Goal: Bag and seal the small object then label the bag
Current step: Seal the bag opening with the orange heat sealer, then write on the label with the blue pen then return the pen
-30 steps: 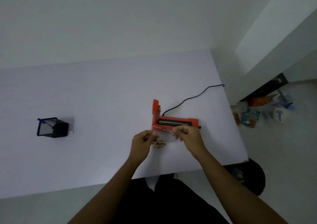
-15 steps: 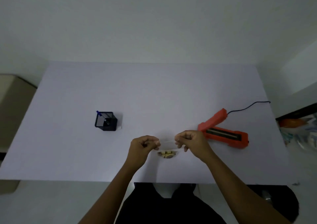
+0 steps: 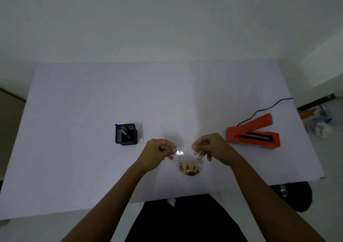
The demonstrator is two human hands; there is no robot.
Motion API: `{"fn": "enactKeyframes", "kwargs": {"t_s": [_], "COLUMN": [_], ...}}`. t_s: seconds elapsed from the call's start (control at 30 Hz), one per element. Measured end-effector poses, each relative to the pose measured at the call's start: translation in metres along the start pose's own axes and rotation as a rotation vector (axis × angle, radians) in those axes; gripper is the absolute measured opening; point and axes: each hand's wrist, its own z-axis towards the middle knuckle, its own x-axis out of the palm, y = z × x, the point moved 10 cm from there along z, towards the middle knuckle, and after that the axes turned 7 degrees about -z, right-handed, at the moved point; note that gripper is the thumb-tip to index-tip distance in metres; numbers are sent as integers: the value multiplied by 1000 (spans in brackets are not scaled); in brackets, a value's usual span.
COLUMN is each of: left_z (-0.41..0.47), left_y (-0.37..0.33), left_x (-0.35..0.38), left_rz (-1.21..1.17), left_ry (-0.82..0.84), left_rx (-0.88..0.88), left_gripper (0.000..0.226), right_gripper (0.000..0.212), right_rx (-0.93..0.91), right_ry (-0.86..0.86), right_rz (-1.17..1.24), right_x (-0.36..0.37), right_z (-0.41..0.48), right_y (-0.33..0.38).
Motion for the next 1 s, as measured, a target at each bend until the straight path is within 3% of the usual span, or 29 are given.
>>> {"fn": "enactKeyframes", "kwargs": {"t_s": [0.3,0.47,0.57,0.73,0.87,1.0], "left_z": [92,117,115,106,98,98], "left_y": [32,44,68,107,131,132], "left_x": [-19,-39,-47,-27,-12,-1], "left_rz": [189,242,197,339,368,412], "left_ry": [-193,-414,-490,-316,-235,-206], "left_rx": [-33,-86,-263,-425,-456,-441], "left_gripper": [12,17,37,51,28,15], "right_gripper": [8,8,36,40,35,36], "right_rx": [121,142,153,267,272,275], "right_ry": [-201,-316,-382,-431,-313,-311], "right_rz": [-29,111,149,21,-28,-71], "right_x": [-39,-51,-57,-50,-18,-9], "right_z": [89,139,158,144,119,107], "right_y": [-22,-35,-48,-100,-124,-133]}}
